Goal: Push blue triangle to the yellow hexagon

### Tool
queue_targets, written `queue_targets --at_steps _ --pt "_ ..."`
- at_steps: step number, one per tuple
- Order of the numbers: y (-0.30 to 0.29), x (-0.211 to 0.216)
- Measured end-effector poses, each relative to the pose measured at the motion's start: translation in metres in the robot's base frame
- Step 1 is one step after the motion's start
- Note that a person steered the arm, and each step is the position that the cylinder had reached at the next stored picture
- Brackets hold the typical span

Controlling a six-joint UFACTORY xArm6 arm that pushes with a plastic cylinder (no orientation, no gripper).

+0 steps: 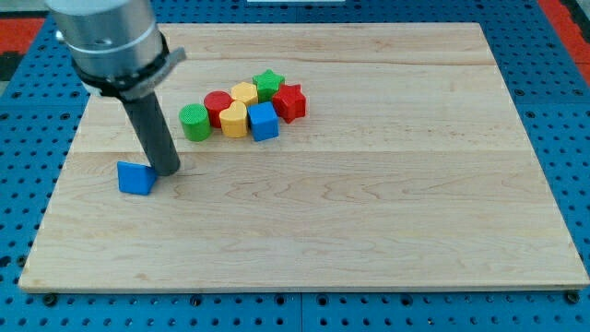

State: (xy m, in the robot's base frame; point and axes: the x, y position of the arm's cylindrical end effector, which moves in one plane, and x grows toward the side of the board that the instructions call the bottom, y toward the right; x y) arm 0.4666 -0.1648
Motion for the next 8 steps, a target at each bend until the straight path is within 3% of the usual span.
queue_targets --at_steps 2,3,4,5,7,8 --pt "-0.013 0.068" --pt "-0.052 0.042" --pt "-0.056 -0.015" --pt "-0.042 -0.042" --pt "-0.069 0.035" --pt "-0.030 0.012"
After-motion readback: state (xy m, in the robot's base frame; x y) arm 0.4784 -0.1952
